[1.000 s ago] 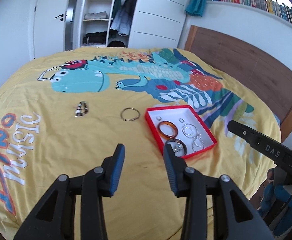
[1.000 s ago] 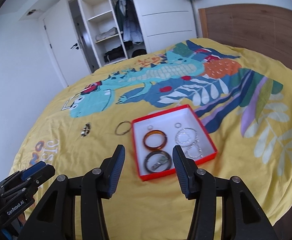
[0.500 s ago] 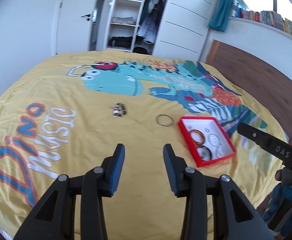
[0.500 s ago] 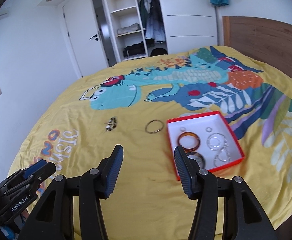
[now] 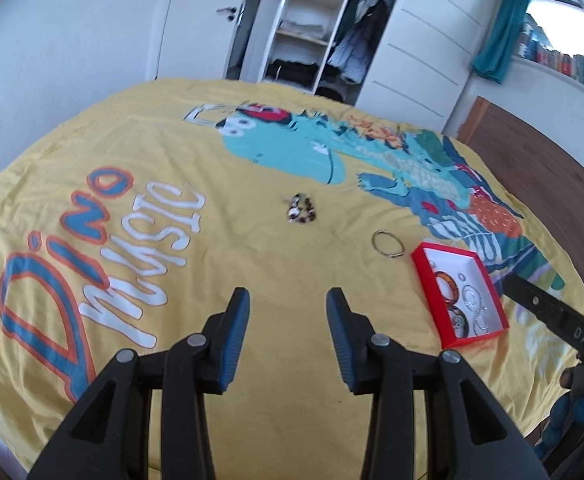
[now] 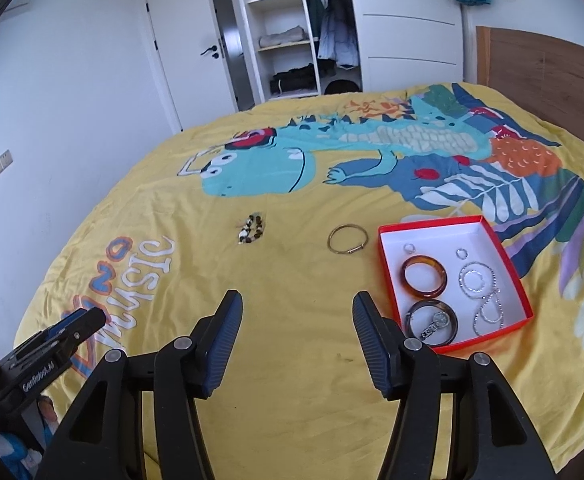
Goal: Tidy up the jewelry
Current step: 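Lift both open tools away from the box toward the beaded bracelet, then grasp the beaded bracelet with the left tool while the right tool grasps the gold bangle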
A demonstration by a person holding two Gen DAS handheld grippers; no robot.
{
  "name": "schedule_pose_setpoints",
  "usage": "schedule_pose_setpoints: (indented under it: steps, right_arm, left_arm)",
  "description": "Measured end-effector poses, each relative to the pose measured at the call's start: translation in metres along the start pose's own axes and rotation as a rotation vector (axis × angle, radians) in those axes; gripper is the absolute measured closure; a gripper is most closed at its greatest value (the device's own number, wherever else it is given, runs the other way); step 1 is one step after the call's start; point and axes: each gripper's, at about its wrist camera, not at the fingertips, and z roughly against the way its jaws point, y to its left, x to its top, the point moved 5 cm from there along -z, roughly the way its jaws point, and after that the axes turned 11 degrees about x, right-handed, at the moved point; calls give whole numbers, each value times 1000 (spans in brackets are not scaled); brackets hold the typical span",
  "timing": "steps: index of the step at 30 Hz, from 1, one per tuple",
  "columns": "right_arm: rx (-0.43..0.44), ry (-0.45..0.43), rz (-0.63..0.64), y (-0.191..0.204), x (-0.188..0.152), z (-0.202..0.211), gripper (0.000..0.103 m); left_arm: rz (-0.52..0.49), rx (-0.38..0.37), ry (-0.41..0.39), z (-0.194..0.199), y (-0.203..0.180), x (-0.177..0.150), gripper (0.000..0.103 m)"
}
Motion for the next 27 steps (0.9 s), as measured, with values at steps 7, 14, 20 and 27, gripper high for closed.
schedule_pose_setpoints:
  steps: [7, 14, 20, 27]
  right_arm:
    - [35, 74, 39, -10, -2, -48, 46]
    - [95, 106, 30, -29, 19, -111, 51]
    - [119, 116, 11, -49, 45, -179, 57]
    - [12, 225, 34, -79, 52, -251, 62]
  left_arm:
    - [40, 30, 78, -53, 13, 0, 65]
    - [23, 55, 110, -114, 3, 14, 55]
    - [12, 47, 103, -165, -16, 38, 53]
    - [-37, 12, 83, -222, -55, 69, 50]
